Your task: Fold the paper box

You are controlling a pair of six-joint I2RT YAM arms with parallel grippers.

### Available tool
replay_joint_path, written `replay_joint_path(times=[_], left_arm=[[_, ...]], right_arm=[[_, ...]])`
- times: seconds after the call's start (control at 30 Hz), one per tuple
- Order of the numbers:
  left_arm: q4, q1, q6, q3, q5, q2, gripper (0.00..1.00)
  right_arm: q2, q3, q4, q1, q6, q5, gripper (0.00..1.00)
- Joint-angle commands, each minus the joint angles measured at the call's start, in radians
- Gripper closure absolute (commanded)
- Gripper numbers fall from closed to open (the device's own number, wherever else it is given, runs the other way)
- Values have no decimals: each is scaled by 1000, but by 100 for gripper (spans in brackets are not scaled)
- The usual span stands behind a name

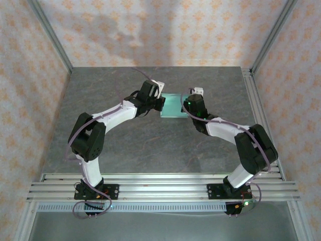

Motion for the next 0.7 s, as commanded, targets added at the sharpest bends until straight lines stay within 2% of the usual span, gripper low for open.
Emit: replay_joint_path(times=[0.0,0.33,0.67], left_arm=[[63,-26,1,-13,17,25,100],[59,-26,12,-27,5,38,100],[122,-25,-4,-95,0,16,100]], right_arm=[[16,-12,97,26,-41,-40,100],[30,-63,110,27,-124,-46,100],[45,-143,196,26,-74,-66,100]])
